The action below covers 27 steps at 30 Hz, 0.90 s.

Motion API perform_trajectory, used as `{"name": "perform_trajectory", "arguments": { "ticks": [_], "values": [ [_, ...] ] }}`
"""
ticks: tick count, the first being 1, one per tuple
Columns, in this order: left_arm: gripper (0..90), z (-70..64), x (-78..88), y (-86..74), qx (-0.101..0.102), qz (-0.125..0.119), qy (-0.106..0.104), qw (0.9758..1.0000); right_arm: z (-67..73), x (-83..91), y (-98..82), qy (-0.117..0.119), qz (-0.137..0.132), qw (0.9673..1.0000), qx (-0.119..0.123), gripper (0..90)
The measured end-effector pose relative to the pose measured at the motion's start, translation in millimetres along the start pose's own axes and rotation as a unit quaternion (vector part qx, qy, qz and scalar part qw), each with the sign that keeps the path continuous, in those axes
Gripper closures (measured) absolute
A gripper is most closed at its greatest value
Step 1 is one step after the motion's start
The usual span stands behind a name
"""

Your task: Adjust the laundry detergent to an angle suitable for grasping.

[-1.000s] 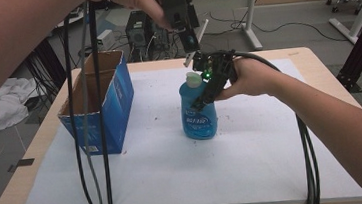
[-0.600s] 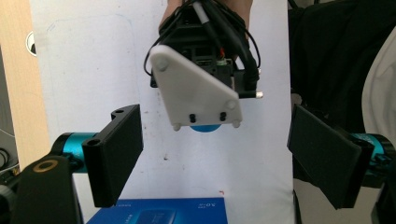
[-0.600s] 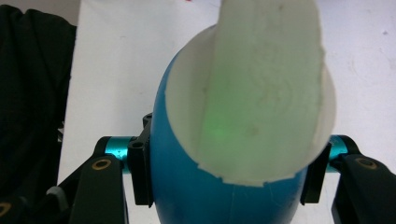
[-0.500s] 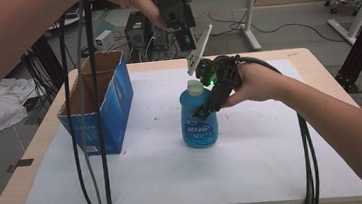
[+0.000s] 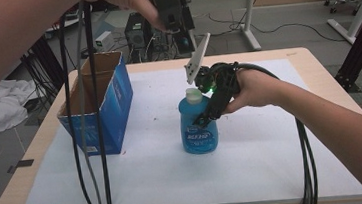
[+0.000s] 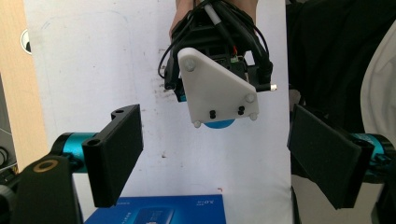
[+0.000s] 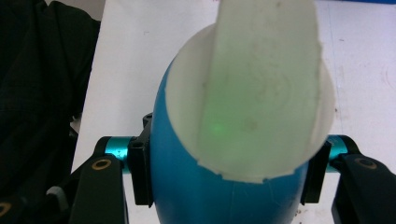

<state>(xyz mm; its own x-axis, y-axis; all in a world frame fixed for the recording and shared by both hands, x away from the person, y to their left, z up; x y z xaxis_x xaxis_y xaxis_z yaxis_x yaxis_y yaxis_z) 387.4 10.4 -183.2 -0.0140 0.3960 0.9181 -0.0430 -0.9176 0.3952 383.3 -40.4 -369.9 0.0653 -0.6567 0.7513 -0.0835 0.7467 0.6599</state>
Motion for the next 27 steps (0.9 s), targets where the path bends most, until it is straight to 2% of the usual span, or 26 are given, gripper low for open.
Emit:
{"name": "perform_trajectory", "arguments": {
  "ticks": [6,25,27],
  "values": [
    [18.4,0.5,-0.6,-0.6,0.000,0.003,0.001,1.0000,-0.1,-1.9,-0.2,0.003,-0.008,1.0000,-0.001,37.4],
    [18.4,-0.4,0.5,-2.6,-0.001,0.006,0.004,1.0000,-0.7,-0.2,-2.7,0.008,-0.004,0.9999,-0.006,36.6],
    [18.4,-0.2,0.4,-2.8,-0.001,0.007,0.004,1.0000,-1.4,-0.7,-2.5,0.007,-0.006,0.9999,-0.005,33.3]
  ]
}}
Point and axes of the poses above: each handheld gripper's, and its own axes: x roughly backward along the jaws, y roughly out of its top, z roughly to its left, the point moved 7 cm from there along -x, roughly forward along the jaws, and after that the axes turned 9 degrees about -z, right-handed, at the moved point
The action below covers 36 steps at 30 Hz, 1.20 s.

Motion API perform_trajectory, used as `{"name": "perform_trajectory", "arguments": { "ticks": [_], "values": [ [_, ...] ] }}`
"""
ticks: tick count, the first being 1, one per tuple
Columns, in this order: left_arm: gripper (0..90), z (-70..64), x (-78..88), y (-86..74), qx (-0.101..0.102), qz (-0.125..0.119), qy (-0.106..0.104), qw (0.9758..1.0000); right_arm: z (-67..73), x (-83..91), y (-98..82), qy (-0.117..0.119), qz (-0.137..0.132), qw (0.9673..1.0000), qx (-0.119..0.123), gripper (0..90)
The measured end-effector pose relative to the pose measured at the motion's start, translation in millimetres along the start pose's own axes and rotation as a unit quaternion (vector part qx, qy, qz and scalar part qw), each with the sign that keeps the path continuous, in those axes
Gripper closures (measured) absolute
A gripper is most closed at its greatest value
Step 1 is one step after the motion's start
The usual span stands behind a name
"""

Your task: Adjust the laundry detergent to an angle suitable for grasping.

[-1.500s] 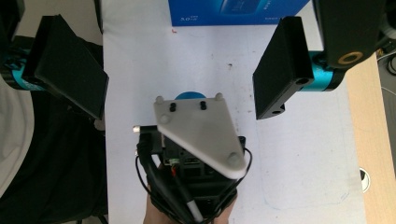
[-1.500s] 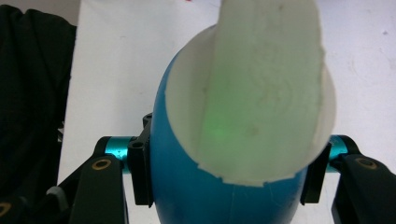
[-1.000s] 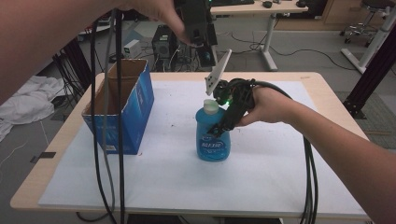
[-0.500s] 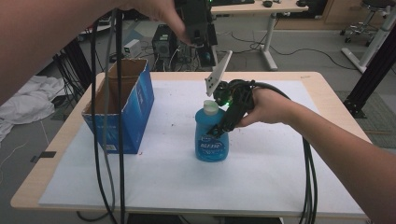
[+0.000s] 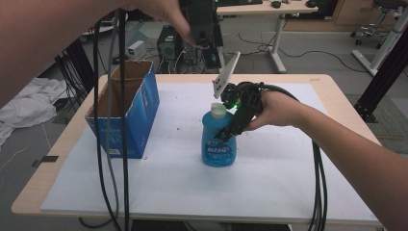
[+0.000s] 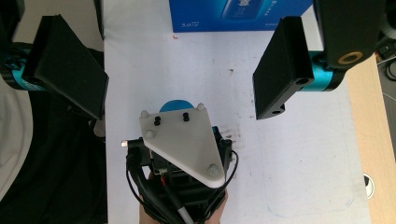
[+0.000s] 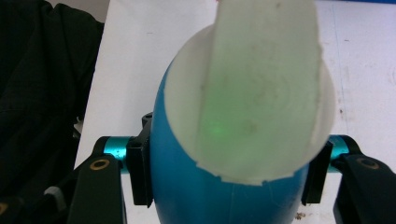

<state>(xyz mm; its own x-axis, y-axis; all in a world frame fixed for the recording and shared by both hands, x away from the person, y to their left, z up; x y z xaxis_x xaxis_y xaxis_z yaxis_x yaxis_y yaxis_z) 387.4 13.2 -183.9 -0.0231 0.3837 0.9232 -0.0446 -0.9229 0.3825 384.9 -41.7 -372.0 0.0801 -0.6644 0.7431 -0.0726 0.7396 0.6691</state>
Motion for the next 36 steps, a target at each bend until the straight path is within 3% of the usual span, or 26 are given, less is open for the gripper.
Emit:
{"name": "perform_trajectory", "arguments": {
  "ticks": [7,13,27,32,36],
  "values": [
    [18.4,-0.3,-1.7,1.6,-0.001,0.001,-0.002,1.0000,-0.4,4.0,-2.1,-0.004,0.002,1.0000,-0.009,22.7],
    [18.4,-0.9,-2.2,2.7,-0.002,0.002,-0.003,1.0000,2.9,11.6,-2.7,0.004,-0.005,0.9998,-0.020,22.0],
    [18.4,-0.1,-1.2,0.4,0.001,0.003,-0.001,1.0000,-0.3,49.3,-15.0,-0.031,-0.007,0.9975,-0.064,21.7],
    [18.4,-0.4,-1.4,0.6,0.001,0.002,-0.001,1.0000,-6.8,67.1,-23.2,-0.059,-0.003,0.9941,-0.090,21.6],
    [18.4,-0.6,-0.5,-0.3,0.001,0.004,0.000,1.0000,-15.4,81.7,-29.3,-0.087,0.002,0.9883,-0.125,21.6]
  ]
}}
Point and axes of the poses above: each handheld gripper's, and its own axes: x roughly backward along the jaws, y roughly out of its top, z roughly to its left, the point moved 7 cm from there along -x, roughly forward along the jaws, and after that the axes turned 9 degrees about -z, right-handed, at the moved point
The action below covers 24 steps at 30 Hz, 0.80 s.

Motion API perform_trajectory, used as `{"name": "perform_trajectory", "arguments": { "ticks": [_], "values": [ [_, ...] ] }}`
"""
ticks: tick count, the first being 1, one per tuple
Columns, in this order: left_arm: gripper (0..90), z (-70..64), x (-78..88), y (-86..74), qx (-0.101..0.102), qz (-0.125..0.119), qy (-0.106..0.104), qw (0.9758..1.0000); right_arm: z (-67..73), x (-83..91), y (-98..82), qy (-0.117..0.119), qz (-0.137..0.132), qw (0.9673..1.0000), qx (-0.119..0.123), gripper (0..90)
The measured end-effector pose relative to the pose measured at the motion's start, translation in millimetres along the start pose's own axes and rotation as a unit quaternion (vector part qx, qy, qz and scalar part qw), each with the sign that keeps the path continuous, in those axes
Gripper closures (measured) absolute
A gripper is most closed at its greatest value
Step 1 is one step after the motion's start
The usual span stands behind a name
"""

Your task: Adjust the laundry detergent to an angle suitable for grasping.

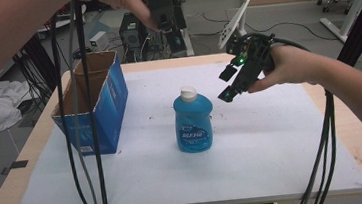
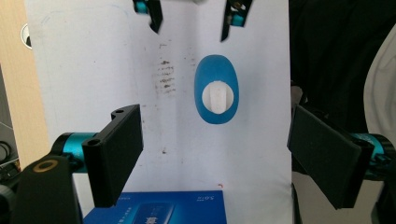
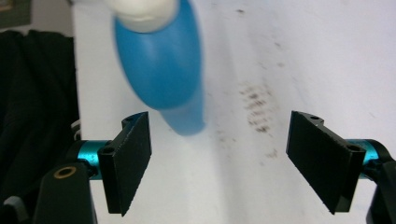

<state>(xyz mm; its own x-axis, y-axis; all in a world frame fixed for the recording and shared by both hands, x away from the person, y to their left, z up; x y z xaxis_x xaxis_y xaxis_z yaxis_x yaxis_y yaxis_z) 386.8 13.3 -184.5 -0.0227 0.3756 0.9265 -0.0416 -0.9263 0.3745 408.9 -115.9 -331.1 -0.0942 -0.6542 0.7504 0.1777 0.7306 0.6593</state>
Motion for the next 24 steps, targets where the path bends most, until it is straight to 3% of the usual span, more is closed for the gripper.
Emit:
{"name": "perform_trajectory", "arguments": {
  "ticks": [5,7,11,15,16,20,24],
  "values": [
    [18.4,-0.1,0.3,-1.1,0.001,-0.001,0.001,1.0000,-19.7,19.3,-5.8,-0.046,0.008,0.9979,-0.046,21.6],
    [18.4,0.1,0.5,-1.2,0.001,-0.001,0.001,1.0000,-27.7,26.8,-8.9,-0.066,0.012,0.9952,-0.071,21.6],
    [18.4,0.7,0.2,-1.4,0.001,0.001,0.001,1.0000,-41.7,40.2,-16.7,-0.102,0.030,0.9880,-0.112,21.6],
    [18.4,1.3,0.0,-1.5,0.002,0.000,0.001,1.0000,-54.1,54.7,-22.3,-0.141,0.041,0.9778,-0.150,21.6],
    [18.4,1.4,-0.3,-1.3,0.002,0.000,0.001,1.0000,-55.3,56.4,-22.7,-0.144,0.040,0.9768,-0.154,21.6],
    [18.4,1.5,-0.7,-1.2,0.002,0.001,0.001,1.0000,-65.4,70.4,-29.0,-0.173,0.046,0.9665,-0.184,21.6],
    [18.4,1.7,-0.7,-1.2,0.000,0.003,0.002,1.0000,-70.2,80.3,-34.8,-0.185,0.054,0.9610,-0.198,21.6]
  ]
}}
Point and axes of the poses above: each handheld gripper's, and its own axes: x roughly backward along the jaws, y roughly out of its top, z roughly to its left, the point moved 7 cm from there along -x, roughly forward along the jaws, and after that the axes turned 9 degrees about -z, right-handed, at the moved point
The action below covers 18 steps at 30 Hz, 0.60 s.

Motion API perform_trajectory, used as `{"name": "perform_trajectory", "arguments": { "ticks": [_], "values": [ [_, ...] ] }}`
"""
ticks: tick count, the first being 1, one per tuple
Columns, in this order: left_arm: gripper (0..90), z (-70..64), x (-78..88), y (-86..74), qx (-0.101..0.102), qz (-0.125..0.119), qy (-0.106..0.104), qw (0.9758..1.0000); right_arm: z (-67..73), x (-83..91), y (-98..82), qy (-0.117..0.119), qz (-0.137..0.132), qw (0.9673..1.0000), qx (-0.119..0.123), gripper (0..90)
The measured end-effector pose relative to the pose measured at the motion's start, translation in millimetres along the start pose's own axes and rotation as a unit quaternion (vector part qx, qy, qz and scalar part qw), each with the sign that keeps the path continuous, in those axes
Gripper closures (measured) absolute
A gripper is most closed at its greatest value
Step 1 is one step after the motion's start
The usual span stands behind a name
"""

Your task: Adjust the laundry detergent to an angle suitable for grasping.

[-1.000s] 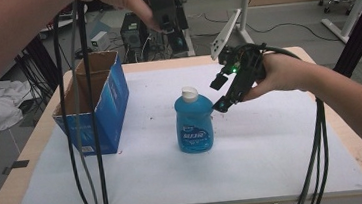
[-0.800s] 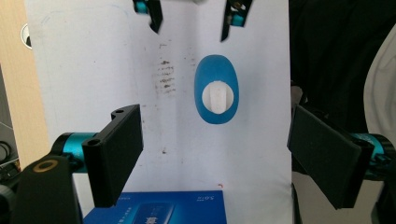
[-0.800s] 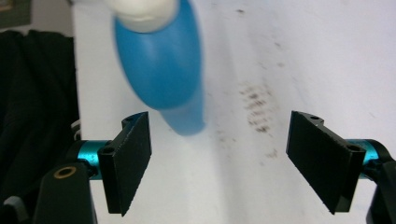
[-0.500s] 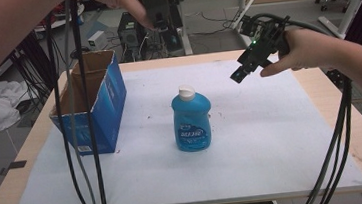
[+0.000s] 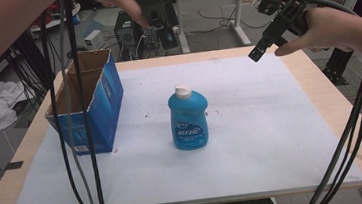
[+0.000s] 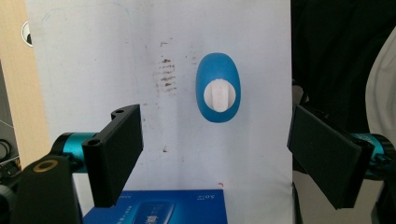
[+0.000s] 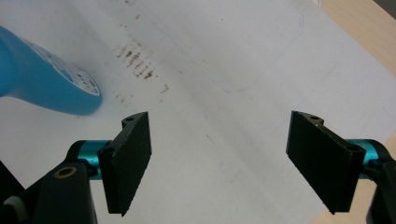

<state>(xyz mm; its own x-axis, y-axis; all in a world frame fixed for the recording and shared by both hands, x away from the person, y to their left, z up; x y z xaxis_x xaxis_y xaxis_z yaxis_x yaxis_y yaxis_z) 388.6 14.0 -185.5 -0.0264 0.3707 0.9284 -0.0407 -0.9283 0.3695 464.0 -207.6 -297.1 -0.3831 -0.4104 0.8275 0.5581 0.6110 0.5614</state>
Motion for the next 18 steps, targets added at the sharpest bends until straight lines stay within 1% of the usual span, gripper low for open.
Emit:
{"name": "perform_trajectory", "arguments": {
  "ticks": [2,9,13,15,18],
  "values": [
    [18.4,0.1,-0.4,0.1,0.000,-0.001,0.000,1.0000,-3.8,2.4,-0.8,-0.007,0.001,0.9999,-0.008,21.6],
    [18.4,-0.4,-0.7,1.2,-0.004,-0.001,0.000,1.0000,-15.7,6.0,-1.4,-0.014,0.009,0.9996,-0.025,21.6],
    [18.4,-1.2,-2.1,1.4,-0.008,0.001,0.001,1.0000,-18.9,8.2,-0.9,-0.019,0.014,0.9993,-0.028,21.6],
    [18.4,-2.1,-2.6,2.2,-0.009,0.002,0.001,1.0000,-19.5,9.0,-0.5,-0.018,0.015,0.9992,-0.034,21.6],
    [18.4,-2.5,-2.7,3.1,-0.011,0.001,-0.001,0.9999,-20.1,8.8,-1.3,-0.017,0.018,0.9991,-0.034,21.6]
  ]
}}
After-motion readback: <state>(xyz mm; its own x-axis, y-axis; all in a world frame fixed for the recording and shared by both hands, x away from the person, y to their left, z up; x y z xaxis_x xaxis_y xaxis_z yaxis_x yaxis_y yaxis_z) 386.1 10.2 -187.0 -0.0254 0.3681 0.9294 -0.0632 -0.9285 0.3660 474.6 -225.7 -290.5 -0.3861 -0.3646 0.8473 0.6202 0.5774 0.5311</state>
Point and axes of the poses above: each handheld gripper's, and its own axes: x roughly backward along the jaws, y roughly out of its top, z roughly to its left, the point moved 7 cm from there along -x, roughly forward along the jaws, and after that the axes turned 9 degrees about -z, right-handed, at the moved point
